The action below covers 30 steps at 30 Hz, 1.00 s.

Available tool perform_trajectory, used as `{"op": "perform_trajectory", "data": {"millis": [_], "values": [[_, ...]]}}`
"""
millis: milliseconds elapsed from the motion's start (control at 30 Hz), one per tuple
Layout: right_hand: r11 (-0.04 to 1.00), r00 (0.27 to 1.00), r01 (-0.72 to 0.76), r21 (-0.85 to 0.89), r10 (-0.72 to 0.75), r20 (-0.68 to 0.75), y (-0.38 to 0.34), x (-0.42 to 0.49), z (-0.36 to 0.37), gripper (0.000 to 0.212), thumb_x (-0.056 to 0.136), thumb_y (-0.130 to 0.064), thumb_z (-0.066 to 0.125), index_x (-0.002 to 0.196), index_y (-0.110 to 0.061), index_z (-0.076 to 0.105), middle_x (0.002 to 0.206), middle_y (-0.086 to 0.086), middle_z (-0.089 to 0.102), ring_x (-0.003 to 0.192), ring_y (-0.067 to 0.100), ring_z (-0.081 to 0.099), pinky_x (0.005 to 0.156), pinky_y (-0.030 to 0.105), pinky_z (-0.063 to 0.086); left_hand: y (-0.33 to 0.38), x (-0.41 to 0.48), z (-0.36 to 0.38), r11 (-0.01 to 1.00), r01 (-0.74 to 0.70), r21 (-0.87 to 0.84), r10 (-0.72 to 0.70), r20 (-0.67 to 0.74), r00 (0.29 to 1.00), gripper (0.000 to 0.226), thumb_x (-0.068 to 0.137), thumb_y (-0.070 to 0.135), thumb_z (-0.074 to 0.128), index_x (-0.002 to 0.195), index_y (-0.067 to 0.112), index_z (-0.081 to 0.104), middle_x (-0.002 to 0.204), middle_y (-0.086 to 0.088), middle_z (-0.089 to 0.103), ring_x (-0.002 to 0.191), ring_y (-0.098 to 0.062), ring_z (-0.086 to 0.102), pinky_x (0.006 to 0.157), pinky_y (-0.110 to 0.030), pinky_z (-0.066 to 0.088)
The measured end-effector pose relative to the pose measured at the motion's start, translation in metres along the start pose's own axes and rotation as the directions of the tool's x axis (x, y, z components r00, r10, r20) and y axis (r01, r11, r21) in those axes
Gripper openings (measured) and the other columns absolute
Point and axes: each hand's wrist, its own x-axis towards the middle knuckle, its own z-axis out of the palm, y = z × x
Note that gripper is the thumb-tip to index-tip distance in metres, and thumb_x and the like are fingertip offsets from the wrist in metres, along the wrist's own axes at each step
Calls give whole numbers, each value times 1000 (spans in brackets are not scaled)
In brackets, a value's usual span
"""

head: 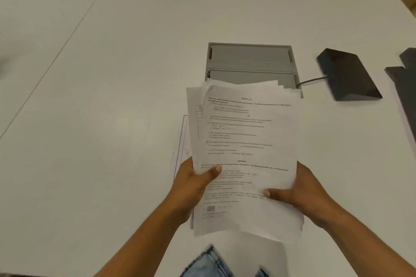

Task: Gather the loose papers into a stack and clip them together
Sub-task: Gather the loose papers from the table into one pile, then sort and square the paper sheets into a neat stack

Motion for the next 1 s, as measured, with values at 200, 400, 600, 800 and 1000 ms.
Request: {"op": "perform_trajectory", "data": {"millis": [200, 400, 600, 800, 1000], "values": [[987, 962, 154, -46, -160, -221, -12, 19, -3, 56, 57, -31, 92, 105, -40, 64, 99, -20, 73, 89, 0, 69, 65, 9, 54, 15, 21, 20, 980, -191, 59, 197, -135, 971, 27, 81, 19, 79, 105, 29, 72, 102, 8, 78, 92, -18, 76, 72, -38, 64], [939, 909, 327, 104, -282, -308, -22, 27, -2, 54, 67, -29, 86, 107, -56, 63, 111, -19, 71, 102, 3, 68, 76, 19, 57, 23, 29, 27, 921, -351, 170, 380, -185, 906, 39, 71, 31, 85, 107, 30, 68, 99, 7, 74, 94, -14, 71, 70, -25, 62], [955, 943, 263, 134, -225, -247, -1, 27, 7, 51, 68, -34, 85, 108, -57, 64, 109, -18, 72, 102, 4, 67, 72, 21, 58, 8, 36, 29, 928, -315, 200, 344, -136, 929, 31, 81, 28, 80, 97, 52, 69, 93, 20, 74, 92, -12, 70, 71, -23, 62], [978, 966, 176, 112, -150, -208, 17, 24, 7, 46, 77, -29, 78, 105, -61, 62, 107, -24, 70, 101, 0, 66, 71, 16, 56, -2, 40, 26, 955, -221, 195, 249, -129, 960, 24, 92, 22, 68, 99, 44, 67, 93, 13, 75, 94, -17, 71, 77, -31, 63], [999, 983, 36, 35, -29, -184, 42, 8, -13, 29, 74, -46, 71, 100, -33, 72, 93, -22, 76, 80, 1, 73, 59, 14, 54, 8, 40, 22, 973, -217, 73, 224, -96, 970, 22, 86, 22, 74, 108, 26, 72, 101, 4, 78, 91, -17, 75, 71, -34, 64]]}}
